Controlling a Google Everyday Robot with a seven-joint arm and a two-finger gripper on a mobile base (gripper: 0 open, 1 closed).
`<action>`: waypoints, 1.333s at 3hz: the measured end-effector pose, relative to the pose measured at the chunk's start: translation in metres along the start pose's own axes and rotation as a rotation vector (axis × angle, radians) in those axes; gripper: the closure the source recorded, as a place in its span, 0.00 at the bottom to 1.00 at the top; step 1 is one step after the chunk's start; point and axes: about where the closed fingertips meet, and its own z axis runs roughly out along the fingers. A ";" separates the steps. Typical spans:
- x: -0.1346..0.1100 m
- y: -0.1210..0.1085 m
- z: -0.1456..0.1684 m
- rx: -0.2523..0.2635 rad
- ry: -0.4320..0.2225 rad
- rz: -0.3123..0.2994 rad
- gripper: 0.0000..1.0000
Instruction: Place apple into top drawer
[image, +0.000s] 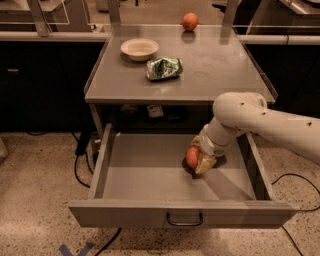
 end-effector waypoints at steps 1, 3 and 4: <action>0.005 0.005 0.022 -0.032 -0.020 0.003 1.00; 0.011 0.010 0.035 -0.063 -0.033 0.017 1.00; 0.011 0.010 0.035 -0.063 -0.033 0.017 0.81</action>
Offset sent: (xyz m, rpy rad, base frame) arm -0.0022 -0.0066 -0.0491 0.0316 0.0831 -0.0015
